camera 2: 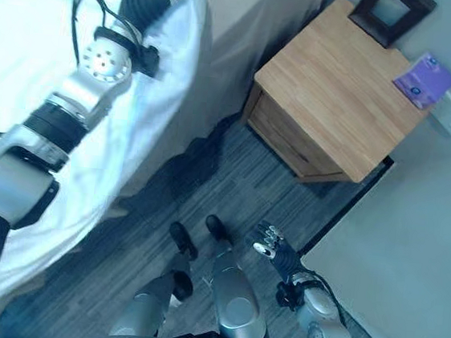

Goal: Making the bed.

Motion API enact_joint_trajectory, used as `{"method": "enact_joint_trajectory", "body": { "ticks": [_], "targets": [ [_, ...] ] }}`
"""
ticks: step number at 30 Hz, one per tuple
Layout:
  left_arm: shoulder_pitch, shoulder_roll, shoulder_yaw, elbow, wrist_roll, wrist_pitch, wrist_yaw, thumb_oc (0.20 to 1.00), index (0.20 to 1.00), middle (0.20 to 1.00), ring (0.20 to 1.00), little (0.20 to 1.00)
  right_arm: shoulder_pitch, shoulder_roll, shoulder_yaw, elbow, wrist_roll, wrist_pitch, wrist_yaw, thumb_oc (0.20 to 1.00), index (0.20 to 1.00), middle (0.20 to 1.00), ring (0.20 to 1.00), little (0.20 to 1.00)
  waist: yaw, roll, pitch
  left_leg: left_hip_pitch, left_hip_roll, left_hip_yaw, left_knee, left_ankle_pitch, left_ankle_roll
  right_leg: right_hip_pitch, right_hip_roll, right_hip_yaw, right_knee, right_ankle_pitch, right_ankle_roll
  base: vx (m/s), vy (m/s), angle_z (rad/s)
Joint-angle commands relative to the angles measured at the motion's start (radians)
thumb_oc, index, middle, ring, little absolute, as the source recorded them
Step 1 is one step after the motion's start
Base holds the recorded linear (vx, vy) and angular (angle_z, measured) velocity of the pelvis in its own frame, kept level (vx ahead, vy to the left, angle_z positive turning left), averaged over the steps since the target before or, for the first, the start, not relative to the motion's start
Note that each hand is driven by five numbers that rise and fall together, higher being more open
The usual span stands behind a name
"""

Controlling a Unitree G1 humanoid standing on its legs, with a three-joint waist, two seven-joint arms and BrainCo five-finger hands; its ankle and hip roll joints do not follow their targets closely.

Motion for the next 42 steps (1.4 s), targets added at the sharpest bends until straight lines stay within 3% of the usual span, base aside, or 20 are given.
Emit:
{"method": "enact_joint_trajectory", "body": {
  "ticks": [1,2,3,6,7,9,10,11,16,18,19,20,24,25,29,32,34,36,38,42],
  "targets": [
    [-0.048,-0.130,-0.009,-0.001,0.029,-0.117,-0.038,0.354,0.354,0.354,0.354,0.354,0.077,-0.042,0.010,-0.042,-0.020,-0.044,-0.019,1.000,1.000,1.000,1.000,1.000,-0.058,0.002,-0.055,0.052,0.015,0.008,0.006,-0.010,-0.067,0.032,-0.116,-0.040,-0.159,0.114,0.106,0.00,0.000,0.00],
    [-0.035,-0.144,-0.001,0.014,0.022,-0.111,-0.050,0.922,0.922,0.922,0.922,0.922,0.076,-0.047,0.009,-0.047,-0.019,-0.045,-0.015,1.000,1.000,1.000,1.000,1.000,-0.065,0.001,-0.053,0.053,0.015,0.011,0.006,-0.010,-0.067,0.031,-0.115,-0.037,-0.157,0.114,0.105,0.00,0.000,0.00],
    [-0.015,-0.148,-0.002,0.020,-0.005,-0.106,-0.081,1.000,1.000,1.000,1.000,1.000,0.079,-0.052,0.006,-0.050,-0.014,-0.043,-0.012,1.000,1.000,1.000,1.000,1.000,-0.072,0.002,-0.050,0.054,0.016,0.015,0.006,-0.010,-0.068,0.030,-0.115,-0.033,-0.154,0.113,0.105,0.01,0.013,-0.04],
    [0.006,-0.140,0.015,0.052,-0.030,-0.098,-0.104,1.000,1.000,1.000,1.000,1.000,0.087,-0.059,0.000,-0.041,-0.020,-0.041,-0.010,1.000,1.000,1.000,1.000,1.000,-0.085,0.013,-0.044,0.059,0.014,0.025,0.006,-0.012,-0.068,0.027,-0.114,-0.022,-0.149,0.113,0.105,0.04,0.028,-0.13],
    [0.019,-0.124,0.029,0.051,-0.047,-0.100,-0.115,1.000,1.000,1.000,1.000,1.000,0.094,-0.058,-0.009,-0.037,-0.015,-0.040,-0.009,1.000,1.000,1.000,1.000,1.000,-0.086,0.025,-0.045,0.072,0.007,0.018,0.006,-0.041,-0.070,0.043,-0.123,-0.025,-0.156,0.091,0.108,0.01,-0.007,-0.15],
    [0.024,-0.114,0.039,0.050,-0.054,-0.102,-0.119,1.000,1.000,1.000,1.000,1.000,0.094,-0.059,-0.009,-0.036,-0.013,-0.040,-0.006,1.000,1.000,1.000,1.000,1.000,-0.088,0.023,-0.042,0.063,0.014,0.028,0.006,-0.012,-0.070,0.029,-0.114,-0.021,-0.148,0.112,0.104,0.00,-0.009,-0.05],
    [0.026,-0.109,0.043,0.049,-0.058,-0.102,-0.122,1.000,1.000,1.000,1.000,1.000,0.097,-0.058,-0.014,-0.030,-0.010,-0.039,-0.005,1.000,1.000,1.000,1.000,1.000,-0.085,0.032,-0.047,0.074,0.008,0.017,0.006,-0.040,-0.071,0.045,-0.122,-0.027,-0.157,0.089,0.106,0.01,-0.037,-0.02],
    [0.028,-0.095,0.051,0.043,-0.066,-0.104,-0.122,1.000,1.000,1.000,1.000,1.000,0.098,-0.061,-0.014,-0.033,-0.008,-0.038,-0.001,1.000,1.000,1.000,1.000,1.000,-0.084,0.029,-0.045,0.064,0.016,0.025,0.006,-0.011,-0.072,0.031,-0.113,-0.025,-0.148,0.110,0.101,0.01,-0.042,-0.04],
    [0.023,-0.050,0.063,0.007,-0.088,-0.115,-0.118,1.000,1.000,1.000,1.000,1.000,0.095,-0.060,-0.006,-0.018,-0.001,-0.034,0.010,1.000,1.000,1.000,1.000,1.000,-0.064,0.050,-0.058,0.065,0.018,0.006,0.006,-0.007,-0.075,0.043,-0.115,-0.044,-0.149,0.100,0.091,-0.01,-0.066,-0.02],
    [0.023,-0.013,0.057,-0.108,-0.078,-0.143,-0.090,1.000,1.000,1.000,1.000,1.000,0.079,-0.052,-0.007,-0.015,0.009,-0.037,0.004,1.000,1.000,1.000,1.000,1.000,-0.050,0.061,-0.060,0.065,0.017,-0.007,0.006,-0.005,-0.076,0.050,-0.117,-0.055,-0.150,0.096,0.090,0.01,-0.062,0.18],
    [0.118,0.026,0.085,-0.363,-0.171,-0.185,-0.137,1.000,1.000,1.000,1.000,1.000,0.081,-0.037,-0.030,-0.029,0.044,-0.039,0.010,1.000,1.000,1.000,1.000,1.000,-0.025,0.071,-0.064,0.066,0.017,-0.019,0.006,-0.004,-0.076,0.057,-0.119,-0.065,-0.149,0.090,0.087,0.01,-0.035,0.16],
    [0.122,0.027,0.086,-0.365,-0.170,-0.184,-0.136,1.000,1.000,1.000,1.000,1.000,0.082,-0.038,-0.029,-0.030,0.044,-0.039,0.010,1.000,1.000,1.000,1.000,1.000,-0.027,0.072,-0.065,0.066,0.017,-0.019,0.006,-0.004,-0.076,0.057,-0.119,-0.066,-0.149,0.090,0.087,0.02,-0.055,0.04],
    [0.418,0.085,0.228,-0.773,-0.211,-0.231,-0.208,1.000,1.000,1.000,1.000,1.000,0.101,-0.030,-0.106,-0.025,0.014,-0.063,-0.016,1.000,1.000,1.000,1.000,1.000,0.037,0.074,-0.084,0.079,0.016,-0.048,0.006,-0.005,-0.074,0.082,-0.119,-0.089,-0.150,0.071,0.074,0.02,-0.073,0.12],
    [0.418,0.085,0.228,-0.773,-0.211,-0.231,-0.208,1.000,1.000,1.000,1.000,1.000,0.101,-0.030,-0.106,-0.025,0.014,-0.063,-0.016,1.000,1.000,1.000,1.000,1.000,0.037,0.074,-0.084,0.079,0.016,-0.048,0.006,-0.005,-0.074,0.082,-0.119,-0.090,-0.150,0.071,0.074,0.02,-0.068,0.28],
    [0.758,0.124,0.460,-0.914,-0.293,-0.246,-0.282,1.000,1.000,1.000,1.000,1.000,0.043,-0.034,-0.263,-0.027,-0.009,-0.115,-0.083,1.000,1.000,1.000,1.000,1.000,0.093,0.067,-0.106,0.093,0.016,-0.071,0.006,-0.005,-0.073,0.105,-0.119,-0.101,-0.149,0.048,0.060,0.02,-0.063,0.17],
    [1.019,0.091,0.578,-0.889,-0.361,-0.209,-0.317,1.000,1.000,1.000,1.000,1.000,-0.053,-0.157,-0.404,-0.058,-0.089,-0.144,-0.163,1.000,1.000,1.000,1.000,1.000,0.146,0.062,-0.123,0.107,0.014,-0.102,0.006,-0.003,-0.070,0.127,-0.122,-0.125,-0.143,0.031,0.050,0.02,-0.068,0.24],
    [1.066,0.101,0.581,-0.879,-0.360,-0.195,-0.331,1.000,1.000,1.000,1.000,1.000,-0.114,-0.219,-0.427,-0.042,-0.101,-0.150,-0.188,0.200,0.200,0.200,0.200,0.200,0.164,0.063,-0.127,0.112,0.013,-0.111,0.006,-0.002,-0.069,0.134,-0.122,-0.131,-0.142,0.028,0.048,0.00,-0.023,0.32],
    [1.134,0.118,0.546,-0.886,-0.393,-0.158,-0.370,1.000,1.000,1.000,1.000,1.000,-0.288,-0.355,-0.425,0.019,-0.142,-0.155,-0.243,0.200,0.200,0.200,0.200,0.200,0.209,0.066,-0.143,0.121,0.008,-0.132,0.006,-0.001,-0.068,0.159,-0.129,-0.151,-0.150,0.024,0.045,0.01,-0.020,0.49],
    [1.150,0.121,0.527,-0.902,-0.405,-0.147,-0.378,1.000,1.000,1.000,1.000,1.000,-0.382,-0.411,-0.388,0.044,-0.175,-0.151,-0.270,0.200,0.200,0.200,0.200,0.200,0.222,0.066,-0.145,0.124,0.006,-0.140,0.006,0.000,-0.068,0.167,-0.132,-0.158,-0.153,0.023,0.045,-0.01,-0.014,0.18],
    [1.201,0.132,0.409,-0.936,-0.463,-0.095,-0.417,1.000,1.000,1.000,1.000,1.000,-0.802,-0.553,-0.156,0.182,-0.213,-0.136,-0.337,0.200,0.200,0.200,0.200,0.200,0.273,0.070,-0.149,0.121,0.001,-0.158,0.006,0.013,-0.071,0.171,-0.135,-0.178,-0.152,0.030,0.041,-0.05,0.007,0.23]
  ]
}}
